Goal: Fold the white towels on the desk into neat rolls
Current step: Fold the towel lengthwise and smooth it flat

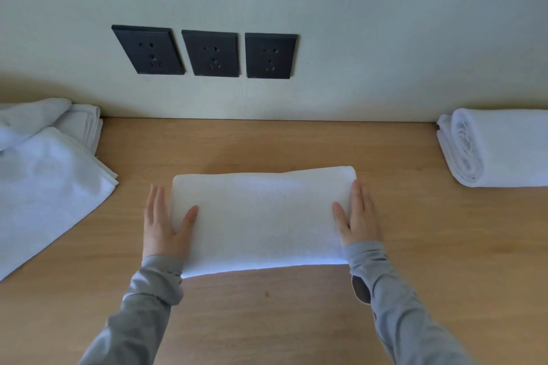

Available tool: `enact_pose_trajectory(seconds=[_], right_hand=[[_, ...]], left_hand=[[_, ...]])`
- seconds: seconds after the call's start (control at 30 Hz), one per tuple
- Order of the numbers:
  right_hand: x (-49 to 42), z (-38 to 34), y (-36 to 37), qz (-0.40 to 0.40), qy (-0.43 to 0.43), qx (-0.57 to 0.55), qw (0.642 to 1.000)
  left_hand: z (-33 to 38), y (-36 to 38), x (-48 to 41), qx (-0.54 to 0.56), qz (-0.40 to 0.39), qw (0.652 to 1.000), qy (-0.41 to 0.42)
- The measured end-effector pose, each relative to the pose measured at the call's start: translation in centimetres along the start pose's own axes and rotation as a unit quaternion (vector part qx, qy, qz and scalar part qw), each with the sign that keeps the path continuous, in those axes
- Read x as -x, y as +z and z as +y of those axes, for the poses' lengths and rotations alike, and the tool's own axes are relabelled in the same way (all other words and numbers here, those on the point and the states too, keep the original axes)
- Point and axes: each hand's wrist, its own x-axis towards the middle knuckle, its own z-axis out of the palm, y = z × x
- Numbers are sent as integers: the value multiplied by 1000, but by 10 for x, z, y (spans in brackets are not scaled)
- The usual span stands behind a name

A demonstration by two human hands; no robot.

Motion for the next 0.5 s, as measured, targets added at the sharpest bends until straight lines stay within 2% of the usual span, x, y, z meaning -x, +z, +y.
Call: enact_pose_trajectory(seconds=[0.07,0.2,0.37,0.5], right_hand=[[5,5,-2,16,84,-105,991],[15,11,1,62,186,-243,950],[12,20,11,118,190,-213,951],[11,16,8,98,202,-220,949]], left_hand=[[-4,-4,4,37,-9,992,-119],[-8,2,16,76,21,982,-170],[-16,14,10,88,84,979,-163],[-15,12,11,88,82,980,-160]])
